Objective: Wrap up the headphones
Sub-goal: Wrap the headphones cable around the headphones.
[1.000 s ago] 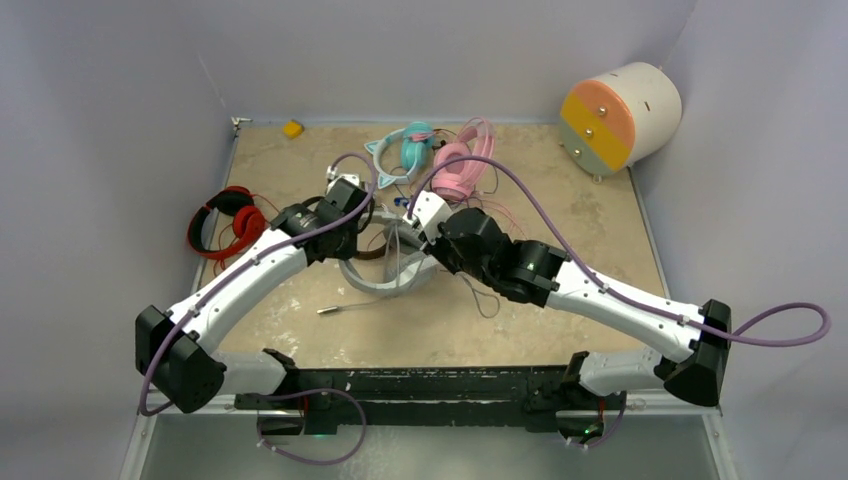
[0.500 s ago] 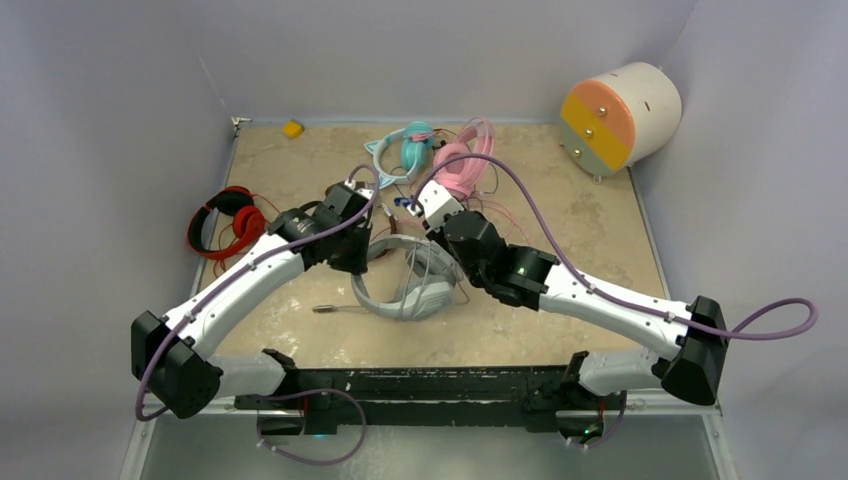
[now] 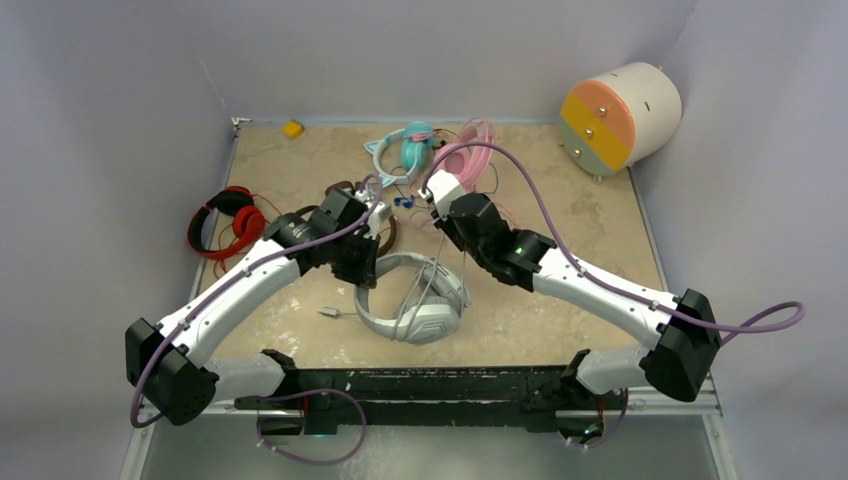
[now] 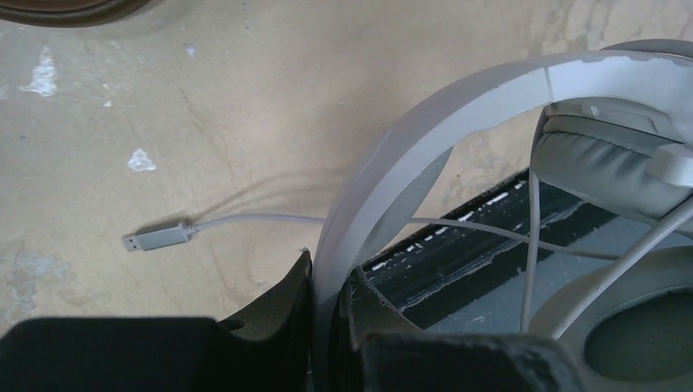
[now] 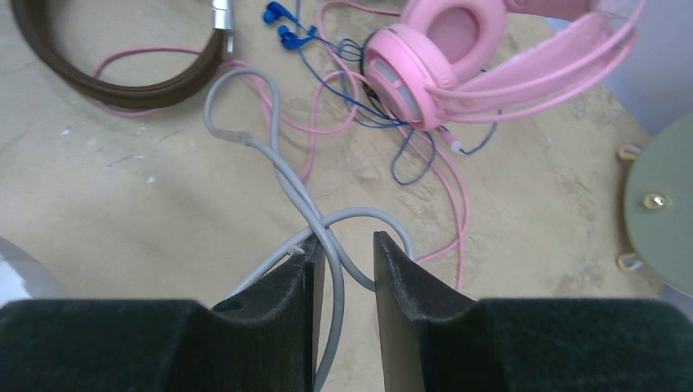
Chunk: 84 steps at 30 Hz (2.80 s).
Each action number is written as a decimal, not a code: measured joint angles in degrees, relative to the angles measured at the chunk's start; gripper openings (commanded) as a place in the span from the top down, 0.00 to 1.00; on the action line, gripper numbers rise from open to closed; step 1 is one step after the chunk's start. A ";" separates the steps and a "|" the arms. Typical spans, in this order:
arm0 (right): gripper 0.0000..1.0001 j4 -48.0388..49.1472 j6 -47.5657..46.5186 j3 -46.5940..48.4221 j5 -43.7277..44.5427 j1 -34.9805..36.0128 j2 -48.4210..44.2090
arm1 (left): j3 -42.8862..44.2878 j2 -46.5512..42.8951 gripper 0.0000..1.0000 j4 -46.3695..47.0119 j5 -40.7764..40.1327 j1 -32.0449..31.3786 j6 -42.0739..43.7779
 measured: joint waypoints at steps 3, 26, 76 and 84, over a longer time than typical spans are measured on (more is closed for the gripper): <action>0.69 0.11 0.37 0.02 -2.89 0.11 0.00 | 0.00 0.00 1.00 0.07 2.58 -0.17 0.31; 0.41 -12.39 9.97 6.69 10.75 -6.32 0.02 | -2.69 0.17 1.00 5.64 -1.40 -0.33 -1.90; 0.22 21.73 21.79 -38.75 -27.17 -13.07 -30.34 | 13.88 -0.76 1.00 3.85 27.69 6.75 -8.33; 0.09 45.90 20.44 -38.88 -40.46 -13.07 -21.97 | 18.43 -0.48 1.00 1.25 28.26 6.80 -10.40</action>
